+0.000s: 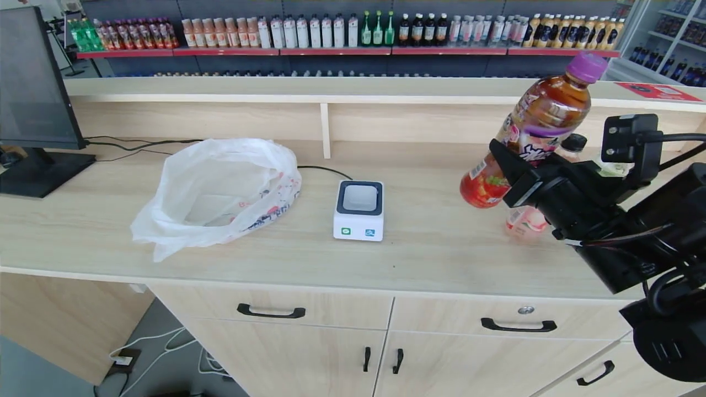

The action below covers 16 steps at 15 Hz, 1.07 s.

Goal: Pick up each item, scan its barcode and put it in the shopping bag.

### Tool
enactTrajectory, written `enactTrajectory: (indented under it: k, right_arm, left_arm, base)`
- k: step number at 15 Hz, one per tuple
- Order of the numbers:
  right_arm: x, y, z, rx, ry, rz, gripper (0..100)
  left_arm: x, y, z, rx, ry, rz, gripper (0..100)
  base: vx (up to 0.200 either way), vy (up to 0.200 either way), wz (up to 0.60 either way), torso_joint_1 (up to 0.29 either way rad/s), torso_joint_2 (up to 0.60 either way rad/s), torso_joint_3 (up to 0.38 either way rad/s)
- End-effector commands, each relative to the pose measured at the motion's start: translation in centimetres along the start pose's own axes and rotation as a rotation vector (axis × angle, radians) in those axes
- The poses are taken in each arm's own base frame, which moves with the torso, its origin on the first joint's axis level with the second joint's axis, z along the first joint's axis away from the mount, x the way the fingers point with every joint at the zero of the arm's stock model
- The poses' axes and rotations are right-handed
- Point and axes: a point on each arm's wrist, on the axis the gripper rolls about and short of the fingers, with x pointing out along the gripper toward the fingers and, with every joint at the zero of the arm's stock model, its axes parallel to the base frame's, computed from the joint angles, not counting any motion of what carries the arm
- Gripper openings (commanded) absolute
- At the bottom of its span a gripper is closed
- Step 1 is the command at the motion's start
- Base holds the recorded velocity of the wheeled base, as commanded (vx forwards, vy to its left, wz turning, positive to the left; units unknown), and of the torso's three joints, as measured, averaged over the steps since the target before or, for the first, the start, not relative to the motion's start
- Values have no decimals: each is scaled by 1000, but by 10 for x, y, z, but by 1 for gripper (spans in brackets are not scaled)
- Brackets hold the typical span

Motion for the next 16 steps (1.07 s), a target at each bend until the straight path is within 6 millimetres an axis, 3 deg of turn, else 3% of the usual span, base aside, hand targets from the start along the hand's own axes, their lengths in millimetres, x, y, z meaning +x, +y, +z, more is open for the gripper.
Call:
enactTrajectory:
  k: [1,3,16]
  right_arm:
    - [-2,2,0,2,1,7,0]
    - [-3,5,0,5,6,16,0]
    - [-7,14,-5,30,31,50,0]
  left_arm:
    - [0,0,0,0,0,0,100]
    - [0,0,0,-2,0,0,100]
    - [0,0,0,-5,0,0,100]
  base:
    - [0,0,0,0,0,0]
    - [0,0,0,0,0,0]
    - [0,200,0,6,4,0]
